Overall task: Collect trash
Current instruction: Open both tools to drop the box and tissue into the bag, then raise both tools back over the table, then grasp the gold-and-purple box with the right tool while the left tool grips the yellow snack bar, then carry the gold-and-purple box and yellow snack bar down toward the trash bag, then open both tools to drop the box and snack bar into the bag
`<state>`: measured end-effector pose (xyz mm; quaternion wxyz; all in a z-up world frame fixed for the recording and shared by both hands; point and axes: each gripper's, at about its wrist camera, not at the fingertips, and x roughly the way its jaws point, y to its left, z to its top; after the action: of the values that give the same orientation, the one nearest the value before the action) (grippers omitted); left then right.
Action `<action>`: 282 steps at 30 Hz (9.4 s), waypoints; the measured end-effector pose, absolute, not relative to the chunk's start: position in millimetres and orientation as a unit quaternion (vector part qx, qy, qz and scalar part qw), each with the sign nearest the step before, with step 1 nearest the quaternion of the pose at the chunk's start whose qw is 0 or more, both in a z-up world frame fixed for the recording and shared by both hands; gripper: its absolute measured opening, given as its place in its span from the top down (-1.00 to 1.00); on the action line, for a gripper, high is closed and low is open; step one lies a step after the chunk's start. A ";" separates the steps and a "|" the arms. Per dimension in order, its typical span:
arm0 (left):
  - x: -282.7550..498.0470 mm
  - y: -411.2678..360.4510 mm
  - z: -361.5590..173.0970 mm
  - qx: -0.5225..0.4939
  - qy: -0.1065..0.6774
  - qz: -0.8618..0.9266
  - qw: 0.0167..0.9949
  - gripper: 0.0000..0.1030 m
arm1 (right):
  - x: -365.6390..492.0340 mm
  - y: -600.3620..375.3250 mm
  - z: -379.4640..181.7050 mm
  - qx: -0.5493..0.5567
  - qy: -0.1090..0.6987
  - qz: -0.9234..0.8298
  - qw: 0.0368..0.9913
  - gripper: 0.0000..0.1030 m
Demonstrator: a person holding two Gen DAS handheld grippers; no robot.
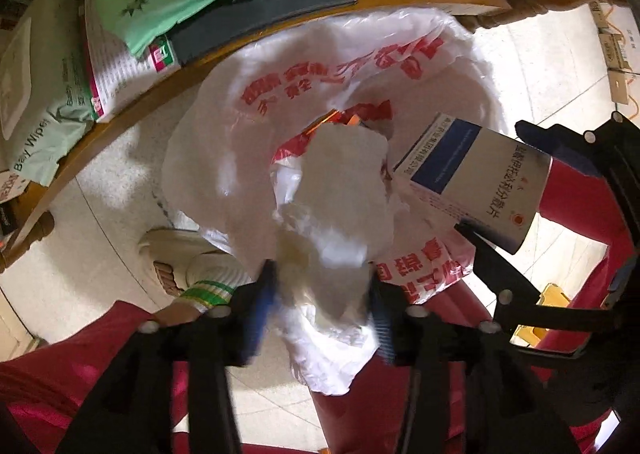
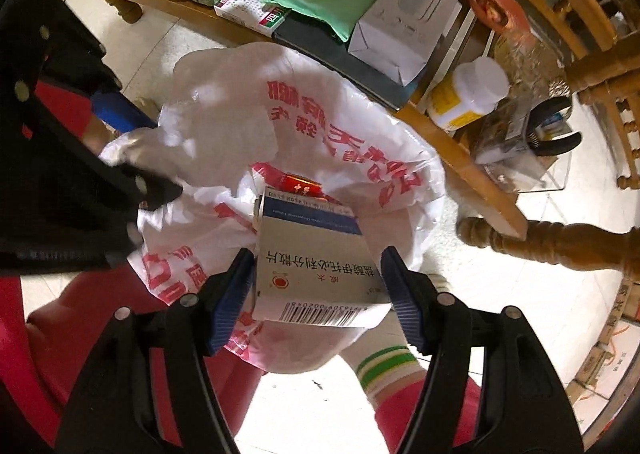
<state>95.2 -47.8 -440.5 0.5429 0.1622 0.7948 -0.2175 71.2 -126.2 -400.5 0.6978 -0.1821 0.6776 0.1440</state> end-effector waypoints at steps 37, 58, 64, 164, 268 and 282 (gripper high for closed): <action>105.5 27.8 -82.3 0.099 0.646 -0.187 0.734 -0.81 | 48.3 -205.6 -43.1 -0.108 0.478 0.102 0.866 -0.87; 211.9 -0.2 7.7 0.113 0.598 -0.134 0.782 -0.84 | 116.6 -230.3 59.3 -0.109 0.414 0.081 0.900 -0.87; 249.0 -10.1 -22.1 0.097 0.622 -0.134 0.765 -0.84 | 136.4 -229.6 38.6 -0.106 0.441 0.085 0.887 -0.87; 173.3 -3.6 -22.1 0.121 0.513 -0.168 0.833 0.81 | 123.4 -178.2 -0.5 -0.125 0.460 0.111 0.872 0.62; 84.7 -46.9 -418.3 0.116 0.780 -0.200 0.582 0.52 | 62.2 -161.4 -389.9 0.000 0.738 0.126 0.663 -0.02; 81.7 -38.4 -401.5 0.137 0.758 -0.181 0.611 -0.26 | 63.1 -164.7 -372.5 0.018 0.723 0.125 0.679 -0.14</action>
<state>81.7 -38.4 -401.5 0.6114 0.1368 0.7582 -0.1806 63.1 -164.7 -372.5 0.6793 0.0179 0.7229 0.1254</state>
